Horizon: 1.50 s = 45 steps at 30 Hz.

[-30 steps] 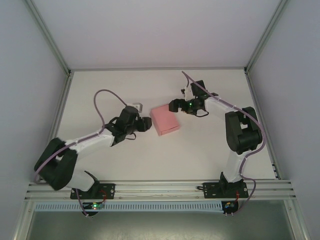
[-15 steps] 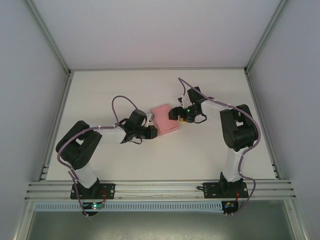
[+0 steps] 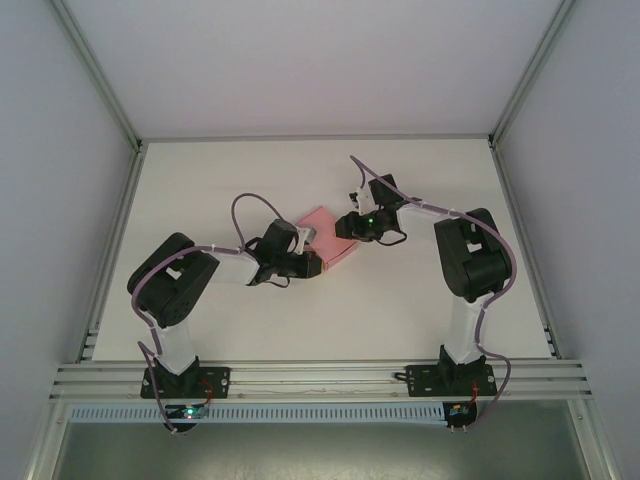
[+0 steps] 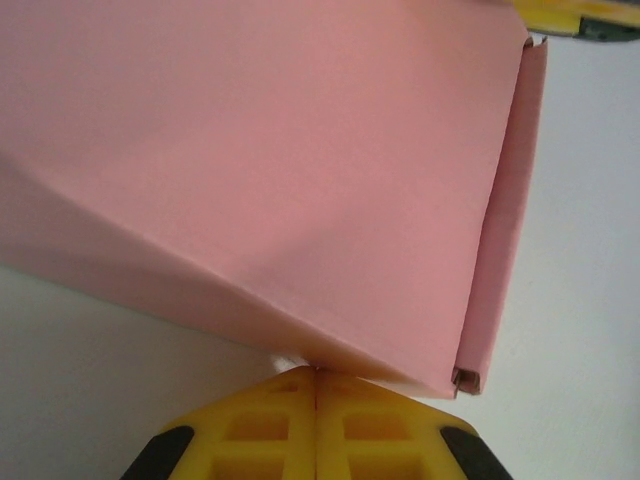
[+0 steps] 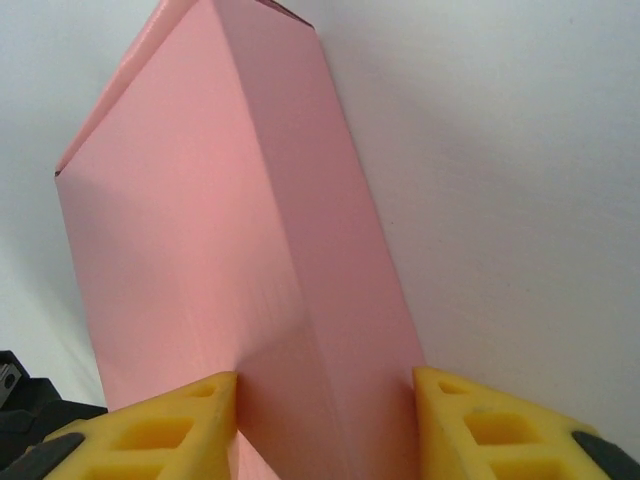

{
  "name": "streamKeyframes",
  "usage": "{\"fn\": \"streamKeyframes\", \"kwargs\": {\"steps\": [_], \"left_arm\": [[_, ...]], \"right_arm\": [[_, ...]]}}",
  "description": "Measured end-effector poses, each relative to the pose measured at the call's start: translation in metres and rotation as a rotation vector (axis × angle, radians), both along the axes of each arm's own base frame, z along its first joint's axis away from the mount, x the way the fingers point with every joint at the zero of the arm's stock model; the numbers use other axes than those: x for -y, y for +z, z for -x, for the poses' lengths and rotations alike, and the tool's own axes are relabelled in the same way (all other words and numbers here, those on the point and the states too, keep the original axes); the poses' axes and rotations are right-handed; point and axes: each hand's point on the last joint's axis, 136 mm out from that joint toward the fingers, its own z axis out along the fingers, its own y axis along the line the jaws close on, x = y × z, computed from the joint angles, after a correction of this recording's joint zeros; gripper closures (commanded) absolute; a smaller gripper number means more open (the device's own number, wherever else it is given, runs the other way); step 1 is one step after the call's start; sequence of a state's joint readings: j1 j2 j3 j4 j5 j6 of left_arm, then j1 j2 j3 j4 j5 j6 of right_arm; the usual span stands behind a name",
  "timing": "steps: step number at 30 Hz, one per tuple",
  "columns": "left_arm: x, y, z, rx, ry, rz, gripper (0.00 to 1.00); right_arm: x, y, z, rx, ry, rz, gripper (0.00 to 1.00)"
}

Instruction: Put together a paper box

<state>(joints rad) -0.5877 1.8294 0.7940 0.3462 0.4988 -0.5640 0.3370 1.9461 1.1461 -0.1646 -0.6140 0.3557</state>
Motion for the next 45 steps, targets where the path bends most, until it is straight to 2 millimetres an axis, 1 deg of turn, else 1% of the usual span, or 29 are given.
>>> {"fn": "streamKeyframes", "kwargs": {"steps": [6, 10, 13, 23, 25, 30, 34, 40, 43, 45], "left_arm": [[-0.003, -0.001, -0.009, 0.023, 0.078, 0.021, 0.94], [-0.001, -0.001, -0.018, 0.044, 0.124, 0.064, 0.96], [-0.001, -0.001, -0.02, 0.045, 0.144, 0.08, 0.97], [-0.001, -0.002, -0.026, 0.09, 0.192, 0.041, 1.0], [-0.001, -0.002, -0.028, 0.102, 0.206, 0.033, 0.98], [-0.004, -0.003, -0.033, 0.133, 0.253, 0.002, 0.99], [-0.006, -0.003, -0.039, 0.177, 0.297, -0.044, 0.99], [-0.016, -0.004, -0.049, 0.224, 0.354, -0.1, 0.98], [-0.018, -0.003, -0.049, 0.237, 0.355, -0.119, 0.97], [-0.02, -0.003, -0.045, 0.234, 0.345, -0.143, 0.96]], "right_arm": [[-0.001, -0.003, -0.002, 0.04, -0.051, -0.048, 0.65], [0.0, -0.002, -0.01, 0.078, -0.093, -0.058, 0.69], [0.001, -0.002, -0.013, 0.09, -0.108, -0.058, 0.72], [0.0, -0.002, -0.017, 0.113, -0.114, -0.048, 0.75], [0.0, -0.002, -0.018, 0.119, -0.116, -0.047, 0.75], [-0.002, -0.002, -0.021, 0.145, -0.128, -0.03, 0.77], [-0.003, -0.002, -0.024, 0.163, -0.136, -0.018, 0.77], [-0.006, -0.002, -0.03, 0.183, -0.161, -0.005, 0.78], [-0.004, -0.001, -0.028, 0.173, -0.169, 0.007, 0.75], [-0.002, 0.0, -0.025, 0.152, -0.165, 0.02, 0.73]]}}
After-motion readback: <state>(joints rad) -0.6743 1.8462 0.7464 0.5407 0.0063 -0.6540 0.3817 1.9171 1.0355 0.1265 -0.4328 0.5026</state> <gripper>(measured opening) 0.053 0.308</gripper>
